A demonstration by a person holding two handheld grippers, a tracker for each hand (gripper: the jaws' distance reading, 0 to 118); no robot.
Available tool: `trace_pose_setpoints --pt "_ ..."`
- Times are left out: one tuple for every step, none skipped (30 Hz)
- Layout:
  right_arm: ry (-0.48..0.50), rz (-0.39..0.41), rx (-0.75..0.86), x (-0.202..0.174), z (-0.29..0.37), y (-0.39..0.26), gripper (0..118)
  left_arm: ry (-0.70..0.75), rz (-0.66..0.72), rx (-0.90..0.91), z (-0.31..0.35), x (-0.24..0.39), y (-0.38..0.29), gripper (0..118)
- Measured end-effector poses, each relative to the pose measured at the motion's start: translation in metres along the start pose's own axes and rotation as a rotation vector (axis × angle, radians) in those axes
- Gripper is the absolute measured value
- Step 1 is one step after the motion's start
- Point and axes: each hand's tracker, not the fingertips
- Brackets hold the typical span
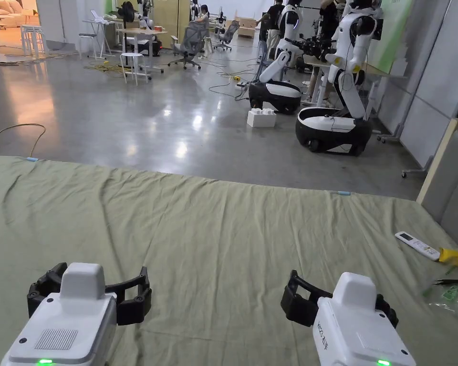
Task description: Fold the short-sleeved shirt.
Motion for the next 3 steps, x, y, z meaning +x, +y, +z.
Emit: trace_pose_setpoints --pt "-0.005 0.019 0.002 -0.0016 0.0004 -0.0012 118 -0.003 -0.002 0.005 0.0002 0.0001 -0.0003 118" --pt "-0.007 0.025 0.0 -0.0027 0.0005 -0.0023 118 -0.007 -0.005 0.008 0.0005 0.0001 -0.0004 118" --pt "-0.009 0.024 0.005 -0.0029 0.0007 -0.0029 118 -0.009 -0.007 0.011 0.0002 -0.0002 -0.0009 118"
